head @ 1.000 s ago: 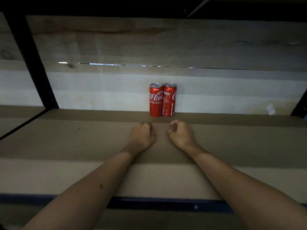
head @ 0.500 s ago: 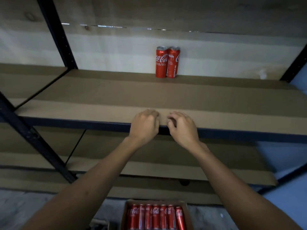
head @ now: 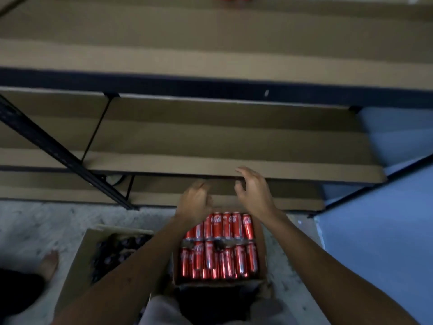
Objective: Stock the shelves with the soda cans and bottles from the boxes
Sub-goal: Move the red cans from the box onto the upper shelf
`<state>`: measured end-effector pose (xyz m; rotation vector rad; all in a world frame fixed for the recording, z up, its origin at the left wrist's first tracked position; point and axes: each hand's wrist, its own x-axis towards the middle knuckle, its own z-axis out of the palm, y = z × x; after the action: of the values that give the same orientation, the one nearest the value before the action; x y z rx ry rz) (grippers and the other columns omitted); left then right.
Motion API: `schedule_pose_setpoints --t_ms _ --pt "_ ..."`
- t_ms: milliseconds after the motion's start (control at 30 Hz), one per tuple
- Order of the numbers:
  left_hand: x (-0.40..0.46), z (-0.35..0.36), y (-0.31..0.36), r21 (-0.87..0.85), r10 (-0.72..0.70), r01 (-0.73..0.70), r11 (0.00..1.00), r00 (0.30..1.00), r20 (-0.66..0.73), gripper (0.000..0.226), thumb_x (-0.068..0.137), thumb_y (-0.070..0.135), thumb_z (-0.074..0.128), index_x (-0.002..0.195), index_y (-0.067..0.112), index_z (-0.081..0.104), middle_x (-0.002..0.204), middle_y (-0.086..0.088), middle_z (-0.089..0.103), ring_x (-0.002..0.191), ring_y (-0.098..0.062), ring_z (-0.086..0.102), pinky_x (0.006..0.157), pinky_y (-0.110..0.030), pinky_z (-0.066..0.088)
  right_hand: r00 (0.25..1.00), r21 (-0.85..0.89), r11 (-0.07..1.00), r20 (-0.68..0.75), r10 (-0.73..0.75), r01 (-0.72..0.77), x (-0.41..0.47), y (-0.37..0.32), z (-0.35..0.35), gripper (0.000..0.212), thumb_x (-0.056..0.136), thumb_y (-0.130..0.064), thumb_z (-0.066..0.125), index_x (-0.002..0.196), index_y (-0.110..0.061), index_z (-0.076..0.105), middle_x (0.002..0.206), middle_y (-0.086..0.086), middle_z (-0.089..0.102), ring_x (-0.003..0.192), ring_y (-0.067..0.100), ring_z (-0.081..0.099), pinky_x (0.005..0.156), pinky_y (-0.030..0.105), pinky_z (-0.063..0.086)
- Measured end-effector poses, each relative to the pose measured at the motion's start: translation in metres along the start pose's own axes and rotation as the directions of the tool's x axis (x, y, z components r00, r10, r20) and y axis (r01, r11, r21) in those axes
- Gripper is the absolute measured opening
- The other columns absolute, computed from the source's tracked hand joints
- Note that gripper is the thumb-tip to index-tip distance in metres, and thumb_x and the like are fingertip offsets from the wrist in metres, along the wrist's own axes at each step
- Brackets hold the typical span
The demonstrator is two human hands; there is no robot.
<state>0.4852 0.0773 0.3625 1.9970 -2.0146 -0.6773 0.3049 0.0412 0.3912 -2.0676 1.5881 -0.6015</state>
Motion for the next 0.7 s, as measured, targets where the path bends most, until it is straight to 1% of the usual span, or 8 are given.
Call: schedule_pose_setpoints --t_ms 67,167,267,333,400,467,600,700 --pt "0.001 0.04 -0.023 -0.027 -0.067 0.071 0.997 0.99 0.121 0.04 0.083 0.026 0.05 0.12 0.015 0.061 0.125 -0.008 0.06 0.11 -0.028 0.06 0.094 -0.04 0.05 0.995 -0.005 0.998 0.076 0.064 -0.064 -0.012 0.028 0.032 0.041 0.088 -0.006 0.057 0.128 -0.002 0.061 0.132 0.015 0.062 0.123 0.029 0.058 0.107 0.036 0.043" --pt "-0.002 0.099 -0.053 -0.041 -0.182 0.196 0.98 0.956 0.229 0.027 0.087 0.03 0.052 0.108 0.02 0.065 0.112 -0.003 0.067 0.099 -0.019 0.063 0.085 -0.032 0.051 0.971 -0.04 0.987 0.176 0.161 -0.157 -0.032 0.073 0.084 0.041 0.09 -0.015 0.053 0.13 -0.013 0.059 0.129 0.008 0.064 0.116 0.025 0.06 0.099 0.037 0.049" --pt "-0.002 0.158 -0.083 -0.059 -0.271 0.3 0.952 0.916 0.297 0.023 0.093 0.023 0.057 0.11 0.012 0.066 0.112 -0.01 0.068 0.103 -0.028 0.064 0.082 -0.031 0.047 0.945 -0.046 0.974 0.236 0.228 -0.223 -0.046 0.114 0.138 0.037 0.093 -0.014 0.055 0.129 -0.012 0.061 0.122 0.008 0.067 0.109 0.021 0.063 0.09 0.027 0.048" --pt "-0.001 0.201 -0.107 -0.102 -0.288 0.339 0.935 0.896 0.337 0.019 0.09 0.018 0.062 0.108 0.014 0.068 0.11 -0.008 0.07 0.101 -0.026 0.066 0.081 -0.028 0.047 0.917 -0.031 0.963 0.297 0.265 -0.268 -0.054 0.137 0.176 0.034 0.096 -0.014 0.055 0.129 -0.013 0.06 0.111 0.007 0.071 0.089 0.017 0.067 0.07 0.019 0.048" --pt "-0.001 0.244 -0.134 -0.134 -0.346 0.415 0.9 0.867 0.358 0.021 0.087 0.015 0.065 0.108 0.015 0.069 0.111 -0.008 0.07 0.095 -0.023 0.066 0.082 -0.029 0.051 0.886 0.0 0.949 0.36 0.293 -0.314 -0.062 0.162 0.218 0.033 0.098 -0.014 0.053 0.13 -0.014 0.059 0.101 0.006 0.072 0.067 0.011 0.062 0.06 0.02 0.045" --pt "0.002 0.284 -0.157 -0.17 -0.397 0.485 0.858 0.836 0.379 0.021 0.091 0.017 0.062 0.11 0.013 0.069 0.113 -0.01 0.069 0.094 -0.022 0.065 0.081 -0.03 0.051 0.852 0.02 0.93 0.41 0.326 -0.366 -0.071 0.186 0.26 0.033 0.098 -0.013 0.053 0.131 -0.012 0.057 0.108 0.008 0.07 0.066 0.01 0.061 0.062 0.024 0.048" --pt "0.006 0.357 -0.194 -0.224 -0.504 0.612 0.758 0.769 0.394 0.03 0.092 0.02 0.061 0.12 0.009 0.064 0.118 -0.015 0.066 0.106 -0.031 0.064 0.091 -0.037 0.052 0.775 0.025 0.889 0.502 0.384 -0.457 -0.087 0.23 0.337 0.029 0.095 -0.01 0.057 0.123 -0.01 0.061 0.118 0.008 0.067 0.101 0.022 0.065 0.086 0.033 0.053" --pt "0.003 0.405 -0.218 -0.261 -0.57 0.693 0.672 0.709 0.415 0.033 0.09 0.019 0.062 0.122 0.009 0.06 0.121 -0.014 0.064 0.109 -0.033 0.062 0.096 -0.041 0.05 0.682 0.02 0.846 0.603 0.415 -0.533 -0.102 0.258 0.383 0.028 0.093 -0.008 0.058 0.12 -0.014 0.06 0.114 0.005 0.067 0.098 0.018 0.064 0.086 0.036 0.054"
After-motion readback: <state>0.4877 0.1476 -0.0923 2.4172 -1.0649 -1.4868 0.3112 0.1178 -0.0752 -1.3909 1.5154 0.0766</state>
